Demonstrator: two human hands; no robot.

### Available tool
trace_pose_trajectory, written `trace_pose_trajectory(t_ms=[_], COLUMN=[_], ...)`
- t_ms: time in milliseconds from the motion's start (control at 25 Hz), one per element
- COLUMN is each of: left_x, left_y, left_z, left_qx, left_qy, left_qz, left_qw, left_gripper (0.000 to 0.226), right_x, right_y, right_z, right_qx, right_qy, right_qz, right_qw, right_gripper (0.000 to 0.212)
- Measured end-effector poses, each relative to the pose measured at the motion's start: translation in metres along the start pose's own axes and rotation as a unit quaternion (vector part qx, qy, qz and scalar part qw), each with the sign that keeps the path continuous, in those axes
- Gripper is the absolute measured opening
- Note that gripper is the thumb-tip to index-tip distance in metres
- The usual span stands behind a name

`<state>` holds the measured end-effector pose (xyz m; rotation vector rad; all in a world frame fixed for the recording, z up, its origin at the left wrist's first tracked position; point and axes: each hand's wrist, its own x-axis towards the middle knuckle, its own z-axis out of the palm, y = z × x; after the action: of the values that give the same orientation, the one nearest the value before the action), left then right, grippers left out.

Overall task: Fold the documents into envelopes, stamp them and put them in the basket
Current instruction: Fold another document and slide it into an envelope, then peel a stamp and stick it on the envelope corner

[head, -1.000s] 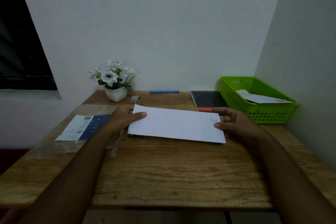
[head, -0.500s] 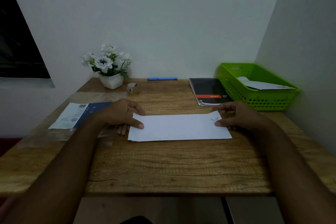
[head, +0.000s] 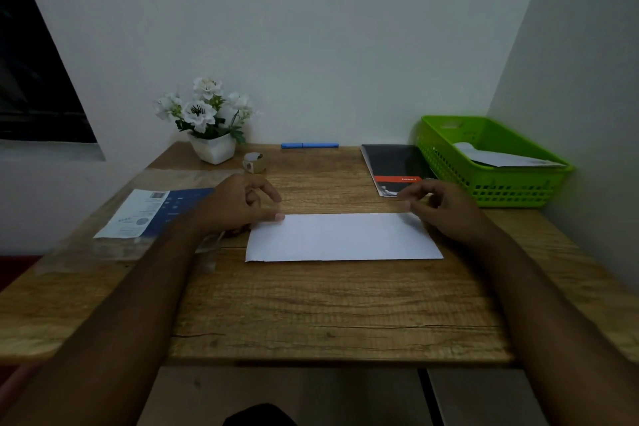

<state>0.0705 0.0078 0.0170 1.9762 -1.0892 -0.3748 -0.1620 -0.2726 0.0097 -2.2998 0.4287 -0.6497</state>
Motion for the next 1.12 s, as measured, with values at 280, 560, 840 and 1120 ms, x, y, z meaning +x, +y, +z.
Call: trace_pose_trajectory(t_ms=[280, 560, 840, 1120], left_x=[0.014, 0.046, 0.082, 0.096], left_y=[-0.009, -0.011, -0.028, -0.04], left_z=[0.01, -0.014, -0.005, -0.005], left_qx=[0.112, 0.234, 0.28, 0.185], left_qy=[0.285, 0.261, 0.231, 0.297], left_qz=[0.026, 0.024, -0.039, -0.025], left_qw=[0.952, 0.936, 0.931, 0.937], left_gripper=[0.009, 0.029, 0.031, 0.008], right_x=[0.006, 0.011, 0.016, 0.02], right_y=[-0.008, -0.009, -0.008, -0.008], right_z=[0.026, 0.027, 0.03, 0.034], right_qx=[0.022, 0.041, 0.052, 0.075], right_qy=[0.028, 0.026, 0.022, 0.023], right_qz=[-0.087, -0.112, -0.128, -0.126], right_qw=[0.996, 0.993, 0.99, 0.989], right_gripper=[0.018, 0.016, 0.02, 0.016])
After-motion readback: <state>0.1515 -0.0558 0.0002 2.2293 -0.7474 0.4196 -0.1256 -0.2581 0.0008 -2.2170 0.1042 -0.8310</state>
